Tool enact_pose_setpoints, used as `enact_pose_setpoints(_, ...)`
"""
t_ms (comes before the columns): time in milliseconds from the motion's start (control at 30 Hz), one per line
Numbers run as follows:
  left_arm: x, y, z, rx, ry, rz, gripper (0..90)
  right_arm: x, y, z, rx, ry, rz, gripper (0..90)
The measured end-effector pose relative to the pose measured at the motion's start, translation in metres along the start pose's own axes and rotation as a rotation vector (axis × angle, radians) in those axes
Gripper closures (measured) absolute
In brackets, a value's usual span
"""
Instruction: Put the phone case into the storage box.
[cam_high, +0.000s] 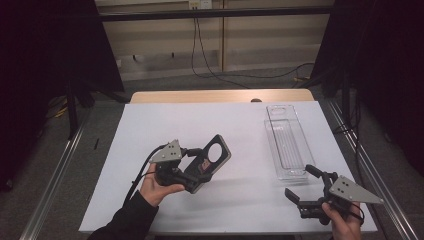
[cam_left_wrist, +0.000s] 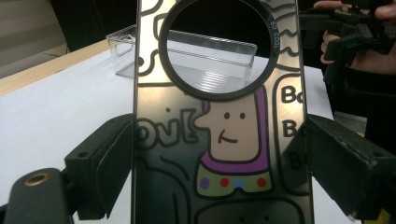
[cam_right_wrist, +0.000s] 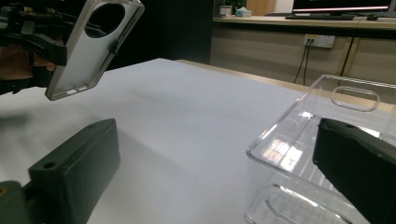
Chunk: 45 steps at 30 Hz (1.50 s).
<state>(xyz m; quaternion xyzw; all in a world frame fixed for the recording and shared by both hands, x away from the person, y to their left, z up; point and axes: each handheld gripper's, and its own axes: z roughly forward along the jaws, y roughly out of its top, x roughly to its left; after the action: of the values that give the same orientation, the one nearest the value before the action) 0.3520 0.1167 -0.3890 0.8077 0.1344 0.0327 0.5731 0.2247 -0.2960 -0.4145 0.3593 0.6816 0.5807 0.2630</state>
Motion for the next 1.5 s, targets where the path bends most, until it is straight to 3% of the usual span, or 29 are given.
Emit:
enact_pose_setpoints(200, -0.002, 0.001, -0.001, 0.000, -0.023, 0.004, 12.3, 0.009, 0.011, 0.014, -0.013, 0.088, 0.013, 0.0)
enact_pose_setpoints(400, -0.005, 0.002, 0.001, 0.007, -0.038, 0.014, 12.3, 0.020, 0.020, 0.034, 0.018, 0.207, -0.018, 0.4)
enact_pose_setpoints(600, -0.010, 0.005, 0.004, 0.027, -0.071, 0.041, 12.3, 0.025, 0.028, 0.052, 0.031, 0.285, -0.027, 0.0)
enact_pose_setpoints(833, -0.014, 0.007, 0.010, 0.049, -0.105, 0.070, 12.2, 0.024, 0.029, 0.061, 0.049, 0.303, -0.037, 0.0)
enact_pose_setpoints(1000, -0.016, 0.011, 0.014, 0.052, -0.125, 0.061, 12.2, 0.021, 0.037, 0.063, 0.058, 0.326, -0.053, 0.0)
enact_pose_setpoints(1167, -0.021, 0.018, 0.018, 0.060, -0.162, 0.099, 12.2, 0.024, 0.050, 0.063, 0.070, 0.358, -0.086, 0.0)
enact_pose_setpoints(1300, -0.019, 0.026, 0.024, 0.071, -0.188, 0.121, 12.2, 0.026, 0.057, 0.069, 0.096, 0.388, -0.109, 1.0)
enact_pose_setpoints(1400, -0.016, 0.030, 0.028, 0.078, -0.205, 0.143, 12.3, 0.027, 0.060, 0.073, 0.108, 0.386, -0.123, 0.0)
enact_pose_setpoints(1500, -0.017, 0.030, 0.030, 0.083, -0.230, 0.147, 12.2, 0.027, 0.062, 0.075, 0.115, 0.428, -0.138, 0.0)
